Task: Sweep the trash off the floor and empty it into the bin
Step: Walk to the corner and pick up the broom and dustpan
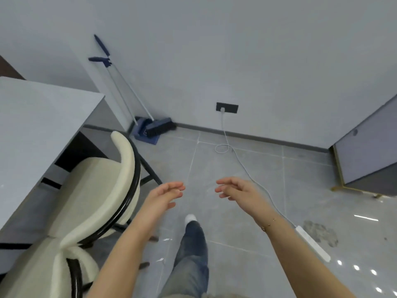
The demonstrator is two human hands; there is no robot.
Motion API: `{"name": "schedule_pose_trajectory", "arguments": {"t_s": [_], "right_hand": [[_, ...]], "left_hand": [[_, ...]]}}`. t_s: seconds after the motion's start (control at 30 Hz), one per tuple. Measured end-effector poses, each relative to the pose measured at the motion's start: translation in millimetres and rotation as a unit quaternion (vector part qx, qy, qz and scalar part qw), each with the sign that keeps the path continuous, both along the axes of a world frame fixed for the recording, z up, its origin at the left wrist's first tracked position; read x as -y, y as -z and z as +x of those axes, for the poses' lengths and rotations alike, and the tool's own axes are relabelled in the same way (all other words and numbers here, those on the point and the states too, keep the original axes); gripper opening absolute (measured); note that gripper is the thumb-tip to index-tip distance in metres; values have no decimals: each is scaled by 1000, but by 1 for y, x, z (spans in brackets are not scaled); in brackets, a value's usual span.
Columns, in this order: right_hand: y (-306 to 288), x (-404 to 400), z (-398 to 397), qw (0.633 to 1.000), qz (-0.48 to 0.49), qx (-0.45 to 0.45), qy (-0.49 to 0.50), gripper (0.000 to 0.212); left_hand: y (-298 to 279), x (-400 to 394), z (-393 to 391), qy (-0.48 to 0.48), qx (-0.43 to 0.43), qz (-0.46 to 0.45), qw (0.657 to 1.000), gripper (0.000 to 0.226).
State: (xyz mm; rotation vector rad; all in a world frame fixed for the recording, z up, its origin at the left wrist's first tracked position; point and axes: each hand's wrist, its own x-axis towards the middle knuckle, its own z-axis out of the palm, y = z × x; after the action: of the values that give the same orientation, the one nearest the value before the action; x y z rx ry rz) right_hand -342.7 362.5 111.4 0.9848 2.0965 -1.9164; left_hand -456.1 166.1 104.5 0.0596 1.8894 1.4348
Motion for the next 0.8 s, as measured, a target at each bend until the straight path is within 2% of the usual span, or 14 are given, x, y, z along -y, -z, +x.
{"name": "schedule_pose_trajectory", "arguments": {"t_s": [0.2, 0.43, 0.67, 0.8], "right_hand": [[-8, -39, -152, 999, 7, 19, -31, 21], [-13, -105, -358, 994, 19, -2, -108, 21], [19, -178, -555, 989, -4, 0, -150, 18], [20, -205, -657, 983, -20, 13, -183, 17]], "left_hand": [[5, -48, -155, -25, -2, 12, 1000, 24], [-2, -107, -338, -65, -4, 20, 998, 22], [22, -165, -495, -142, -2, -20, 990, 24], [10, -188, -581, -167, -32, -51, 984, 23]]}}
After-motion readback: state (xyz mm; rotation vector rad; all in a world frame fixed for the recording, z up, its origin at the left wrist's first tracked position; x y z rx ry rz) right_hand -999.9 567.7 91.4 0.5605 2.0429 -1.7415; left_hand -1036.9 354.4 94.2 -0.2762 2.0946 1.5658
